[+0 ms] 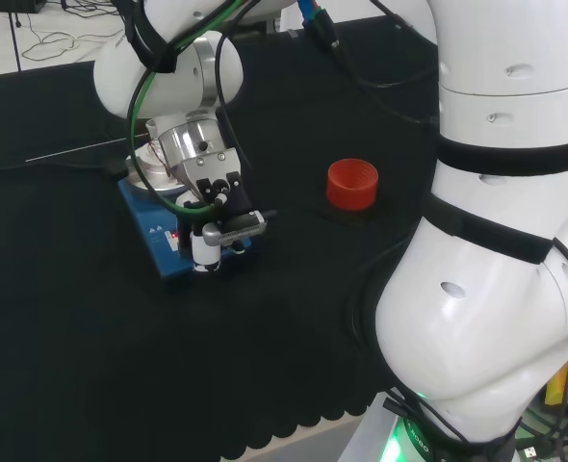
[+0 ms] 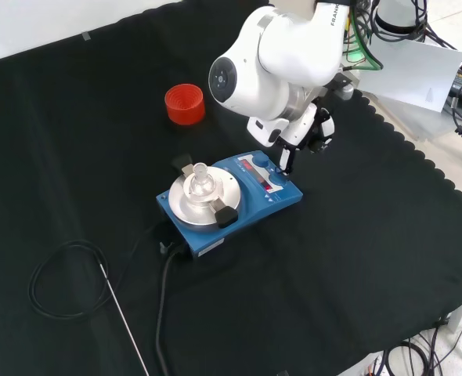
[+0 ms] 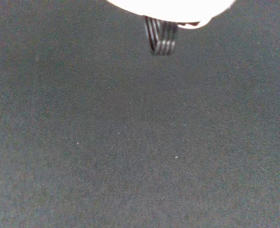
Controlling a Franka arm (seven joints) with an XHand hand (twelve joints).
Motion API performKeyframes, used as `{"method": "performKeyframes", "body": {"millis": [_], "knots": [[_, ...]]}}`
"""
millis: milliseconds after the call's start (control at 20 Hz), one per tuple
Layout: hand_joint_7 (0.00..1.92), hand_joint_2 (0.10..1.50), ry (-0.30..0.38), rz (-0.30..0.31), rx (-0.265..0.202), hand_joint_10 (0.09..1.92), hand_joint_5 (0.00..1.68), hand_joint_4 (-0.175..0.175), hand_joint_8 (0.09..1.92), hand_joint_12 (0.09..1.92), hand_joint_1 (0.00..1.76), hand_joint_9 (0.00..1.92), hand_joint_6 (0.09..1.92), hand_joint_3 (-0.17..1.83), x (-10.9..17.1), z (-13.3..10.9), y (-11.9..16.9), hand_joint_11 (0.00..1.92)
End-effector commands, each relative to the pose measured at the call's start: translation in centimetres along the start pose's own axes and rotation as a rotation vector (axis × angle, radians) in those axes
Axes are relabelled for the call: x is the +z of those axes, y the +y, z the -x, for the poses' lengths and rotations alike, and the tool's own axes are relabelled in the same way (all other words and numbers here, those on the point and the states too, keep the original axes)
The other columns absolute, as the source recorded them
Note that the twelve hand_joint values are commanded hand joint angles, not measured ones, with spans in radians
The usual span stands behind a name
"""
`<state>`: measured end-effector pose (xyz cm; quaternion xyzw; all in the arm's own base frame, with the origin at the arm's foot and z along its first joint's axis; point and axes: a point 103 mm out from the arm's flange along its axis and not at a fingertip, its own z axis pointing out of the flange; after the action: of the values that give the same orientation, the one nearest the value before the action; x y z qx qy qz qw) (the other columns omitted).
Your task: Turn on the heater.
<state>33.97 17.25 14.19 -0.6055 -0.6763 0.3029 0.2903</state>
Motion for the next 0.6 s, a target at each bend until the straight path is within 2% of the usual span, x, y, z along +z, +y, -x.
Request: {"method": "performKeyframes", "body": {"millis": [50, 300, 600], "knots": [[1.65, 0.66, -0.002, 0.019, 0.001, 1.60, 0.43, -0.048, 1.66, 1.33, 1.48, 1.74, 0.26, 1.11, -0.8, 0.1, -0.5, 1.28], [1.65, 0.66, -0.004, 0.053, 0.002, 1.60, 0.43, -0.049, 1.66, 1.33, 1.48, 1.74, 0.27, 1.12, -2.7, -0.7, -1.8, 1.28], [1.65, 0.65, -0.008, 0.076, 0.007, 1.60, 0.43, -0.050, 1.65, 1.33, 1.48, 1.74, 0.28, 1.12, -3.5, -1.0, -2.6, 1.28]]}}
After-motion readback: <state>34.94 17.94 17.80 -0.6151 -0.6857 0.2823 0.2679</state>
